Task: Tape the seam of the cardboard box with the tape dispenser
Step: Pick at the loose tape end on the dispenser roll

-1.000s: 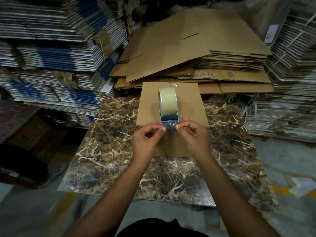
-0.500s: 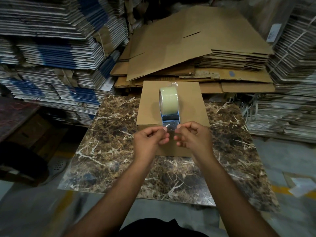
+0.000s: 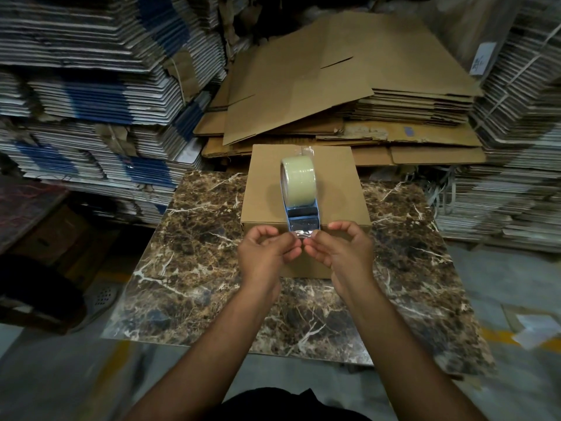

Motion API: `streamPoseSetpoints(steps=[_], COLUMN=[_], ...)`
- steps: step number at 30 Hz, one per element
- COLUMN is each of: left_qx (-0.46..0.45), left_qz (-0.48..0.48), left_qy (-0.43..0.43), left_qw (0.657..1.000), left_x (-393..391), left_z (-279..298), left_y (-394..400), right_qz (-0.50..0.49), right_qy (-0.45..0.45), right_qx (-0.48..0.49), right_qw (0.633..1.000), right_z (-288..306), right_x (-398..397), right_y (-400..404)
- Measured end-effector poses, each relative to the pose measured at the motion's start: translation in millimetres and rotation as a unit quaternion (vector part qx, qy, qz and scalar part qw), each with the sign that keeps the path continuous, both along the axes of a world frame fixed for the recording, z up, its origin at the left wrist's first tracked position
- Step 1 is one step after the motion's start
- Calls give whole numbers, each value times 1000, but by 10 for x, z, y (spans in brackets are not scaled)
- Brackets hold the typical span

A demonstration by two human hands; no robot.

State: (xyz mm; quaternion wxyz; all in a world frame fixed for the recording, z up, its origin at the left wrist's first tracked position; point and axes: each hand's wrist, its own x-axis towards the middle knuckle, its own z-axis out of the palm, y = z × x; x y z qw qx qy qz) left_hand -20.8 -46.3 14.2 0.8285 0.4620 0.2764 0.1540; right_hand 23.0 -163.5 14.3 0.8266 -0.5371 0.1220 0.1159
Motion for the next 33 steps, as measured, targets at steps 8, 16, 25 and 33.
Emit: streamPoseSetpoints(steps=[8,16,25,33], left_qx=[-7,24,76,88], left_qz=[-61,-58,-54,-50], left_qy=[5,3,2,3], left_qw=[998,998,996,995], left_x=[-3,31,30,24], left_z=[-12,-29,-57,-88], left_y=[2,-50,-11,22], right_qz=[26,82,103,137], right_qy=[-10,-38,-54,-42], right_qx=[-24,-132,-214,-207], right_qw=[999,987,970,968], right_z=[3,68,75,71], right_x=[14,40,144,238], right_y=[-71,-80,-141,-261])
